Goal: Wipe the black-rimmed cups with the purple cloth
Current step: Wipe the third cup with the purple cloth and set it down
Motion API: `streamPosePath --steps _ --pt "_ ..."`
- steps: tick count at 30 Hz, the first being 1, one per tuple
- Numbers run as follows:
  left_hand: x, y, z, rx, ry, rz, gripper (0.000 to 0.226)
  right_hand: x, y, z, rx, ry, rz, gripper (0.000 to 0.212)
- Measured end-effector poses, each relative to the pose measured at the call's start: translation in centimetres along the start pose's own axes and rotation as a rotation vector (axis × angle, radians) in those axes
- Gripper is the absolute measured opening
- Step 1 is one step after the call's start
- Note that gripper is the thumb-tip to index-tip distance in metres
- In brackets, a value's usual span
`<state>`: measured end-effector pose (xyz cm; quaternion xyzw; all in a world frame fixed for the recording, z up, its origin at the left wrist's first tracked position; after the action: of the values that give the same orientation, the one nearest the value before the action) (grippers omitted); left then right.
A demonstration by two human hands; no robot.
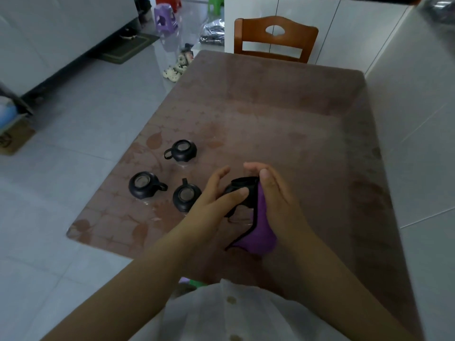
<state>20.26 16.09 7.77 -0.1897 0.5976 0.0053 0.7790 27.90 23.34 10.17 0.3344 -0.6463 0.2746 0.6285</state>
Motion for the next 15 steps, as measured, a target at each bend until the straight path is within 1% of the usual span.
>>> streamPosePath --steps 2,4,6,8,9,10,12,14,15 --pt "0.1 0.1 0.5 0.040 -0.191 -0.014 0.073 -1.1 0.3 -0.6 0.009 0.172 0.053 0.030" --pt "0.0 0.3 1.1 0.086 -0.282 -0.020 0.073 -2.5 0.5 -0.9 0.014 0.340 0.138 0.033" --pt "-0.1 0.9 1.4 0.137 -0.306 -0.012 0.068 -3.4 0.5 -1.0 0.004 0.474 0.201 0.039" --pt "0.0 1.7 1.1 0.143 -0.319 -0.017 0.065 -4.2 0.6 -1.0 0.001 0.551 0.231 0.053" --pt "0.1 2.0 0.9 0.143 -0.292 -0.018 0.065 -4.4 0.6 -1.0 -0.013 0.581 0.250 0.054" --pt "0.0 2.3 0.7 0.139 -0.211 -0.019 0.065 -4.6 0.6 -1.1 -0.030 0.612 0.272 0.050" --pt "-0.5 2.8 0.4 0.128 0.096 -0.017 0.069 -5.2 0.5 -1.4 -0.078 0.655 0.317 0.044" --pt "-1.4 3.5 -0.2 0.071 0.344 0.010 0.071 -6.0 0.5 -1.9 -0.155 0.680 0.351 0.044" --pt "-1.8 3.9 -0.8 0.026 0.433 0.025 0.066 -6.2 0.6 -2.1 -0.187 0.681 0.366 0.045"
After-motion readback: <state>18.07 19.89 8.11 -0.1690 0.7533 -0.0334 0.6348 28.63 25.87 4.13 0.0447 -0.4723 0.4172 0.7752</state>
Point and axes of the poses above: each hand's wrist, its own y-axis towards the middle knuckle, its own z-axis out of the palm, x = y × z, the point moved 9 cm from there along y, towards the middle knuckle, and after that the axes turned 7 degrees about x, right-handed, at the moved point
